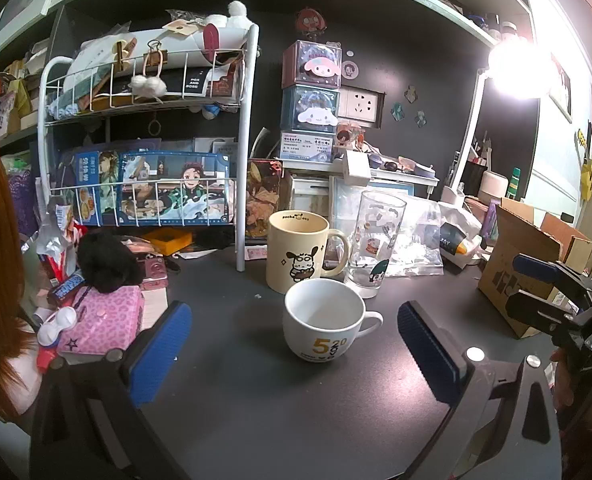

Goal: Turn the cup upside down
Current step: 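Move the left gripper toward the white cup on the desk, then close the left gripper on the white cup's rim and lift it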

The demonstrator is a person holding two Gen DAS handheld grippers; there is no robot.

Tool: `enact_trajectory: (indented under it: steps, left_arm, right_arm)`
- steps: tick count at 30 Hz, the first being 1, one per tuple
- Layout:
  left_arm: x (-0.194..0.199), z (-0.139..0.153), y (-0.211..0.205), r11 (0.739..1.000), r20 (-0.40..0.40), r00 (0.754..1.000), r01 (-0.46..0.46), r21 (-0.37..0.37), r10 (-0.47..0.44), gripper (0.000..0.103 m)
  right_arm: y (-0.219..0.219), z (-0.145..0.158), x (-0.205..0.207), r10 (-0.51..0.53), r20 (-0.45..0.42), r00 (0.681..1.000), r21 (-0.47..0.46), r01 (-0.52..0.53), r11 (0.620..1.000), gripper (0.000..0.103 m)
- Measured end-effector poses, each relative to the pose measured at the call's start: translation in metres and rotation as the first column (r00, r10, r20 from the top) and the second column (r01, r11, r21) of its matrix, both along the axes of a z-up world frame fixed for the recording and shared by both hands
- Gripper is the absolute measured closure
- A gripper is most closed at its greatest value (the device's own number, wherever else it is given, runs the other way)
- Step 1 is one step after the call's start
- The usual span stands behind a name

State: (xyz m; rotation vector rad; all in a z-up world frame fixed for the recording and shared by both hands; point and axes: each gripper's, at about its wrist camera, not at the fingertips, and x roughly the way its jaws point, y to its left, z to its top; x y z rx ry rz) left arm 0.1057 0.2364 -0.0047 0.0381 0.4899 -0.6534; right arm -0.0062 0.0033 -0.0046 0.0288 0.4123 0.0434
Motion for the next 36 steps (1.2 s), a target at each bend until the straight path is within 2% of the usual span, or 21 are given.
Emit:
enact_trajectory:
  steps: [20, 26, 28, 30, 33, 36]
  left_arm:
    - [0.003, -0.003, 0.000, 1.000, -0.008, 1.000, 0.000, 0.013, 0.000, 0.001]
    - [0.011, -0.003, 0.002, 1.000, -0.015, 1.000, 0.015, 0.017, -0.015, 0.001]
    - [0.017, -0.003, 0.006, 1.000, -0.029, 0.999, 0.024, 0.014, -0.024, 0.001]
    - [0.022, -0.004, 0.008, 1.000, -0.034, 0.999, 0.013, 0.023, -0.012, 0.001]
    - [0.030, -0.005, 0.011, 0.999, -0.041, 0.999, 0.020, 0.029, -0.019, 0.001]
    - [0.038, -0.008, 0.013, 0.999, -0.046, 0.999, 0.029, 0.035, -0.027, 0.001]
  right_arm:
    - [0.008, -0.003, 0.003, 0.016, 0.000, 1.000, -0.015, -0.016, 1.000, 0.000]
    - [0.019, -0.008, 0.008, 0.073, 0.020, 0.997, -0.029, -0.073, 0.997, 0.000]
    - [0.022, -0.012, 0.017, 0.110, -0.023, 0.994, -0.017, -0.110, 0.994, 0.000]
    - [0.028, -0.019, 0.034, 0.186, -0.105, 0.977, -0.021, -0.189, 0.982, 0.000]
    - [0.035, -0.027, 0.058, 0.235, -0.175, 0.956, -0.056, -0.248, 0.967, 0.000]
    - [0.037, -0.039, 0.082, 0.281, -0.229, 0.932, -0.047, -0.299, 0.953, 0.000]
